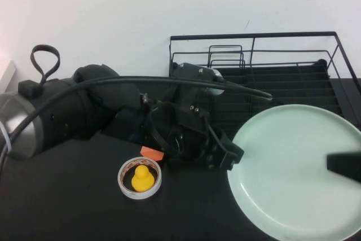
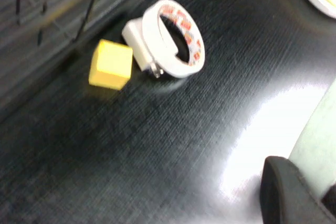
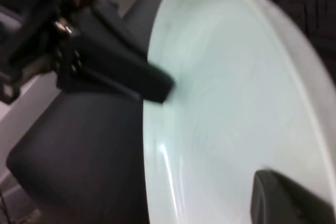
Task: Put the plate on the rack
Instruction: Hand over the plate, then place the plate on the rack
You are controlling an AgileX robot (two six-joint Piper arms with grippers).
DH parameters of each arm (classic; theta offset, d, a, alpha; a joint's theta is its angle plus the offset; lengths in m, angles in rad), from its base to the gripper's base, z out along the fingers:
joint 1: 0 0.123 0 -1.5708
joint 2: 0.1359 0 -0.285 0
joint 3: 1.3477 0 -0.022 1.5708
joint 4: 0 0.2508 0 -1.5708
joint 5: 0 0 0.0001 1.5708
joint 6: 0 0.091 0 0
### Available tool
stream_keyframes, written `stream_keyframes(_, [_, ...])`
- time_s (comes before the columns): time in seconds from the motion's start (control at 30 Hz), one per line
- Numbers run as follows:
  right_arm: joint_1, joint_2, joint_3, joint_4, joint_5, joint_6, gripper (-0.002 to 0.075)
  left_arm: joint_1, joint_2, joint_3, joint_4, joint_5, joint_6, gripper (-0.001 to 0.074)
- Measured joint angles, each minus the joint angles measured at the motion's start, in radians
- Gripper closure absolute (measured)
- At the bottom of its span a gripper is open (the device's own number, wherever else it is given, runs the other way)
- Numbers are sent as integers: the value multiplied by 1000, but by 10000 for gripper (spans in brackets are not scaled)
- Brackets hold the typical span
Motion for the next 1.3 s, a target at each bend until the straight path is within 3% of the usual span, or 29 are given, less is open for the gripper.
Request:
stream_keyframes(0.13, [0, 21, -75, -45, 29, -18, 592, 35, -1, 0, 20, 54, -44, 715])
stream_keyframes(0.4, [0, 59, -244, -92, 28, -87, 594, 207, -5, 0, 34, 270, -51, 577])
stream_keyframes(0.53, [0, 109, -335, -92, 30, -113, 594, 321, -36, 0, 40, 367, -63, 589])
stream_keyframes(0.67, [0, 182, -462, -93, 38, -160, 594, 432, -111, 0, 44, 382, -75, 685])
stream_keyframes(0.8, [0, 280, -600, -94, 100, -232, 594, 510, -218, 0, 70, 303, -75, 724])
stream_keyframes(1.03, [4, 458, -831, -94, 231, -358, 594, 519, -424, 33, 219, 58, -172, 735])
stream_keyframes(1.3, [48, 660, -1053, -101, 253, -493, 594, 519, -724, 354, 251, -325, -231, 735])
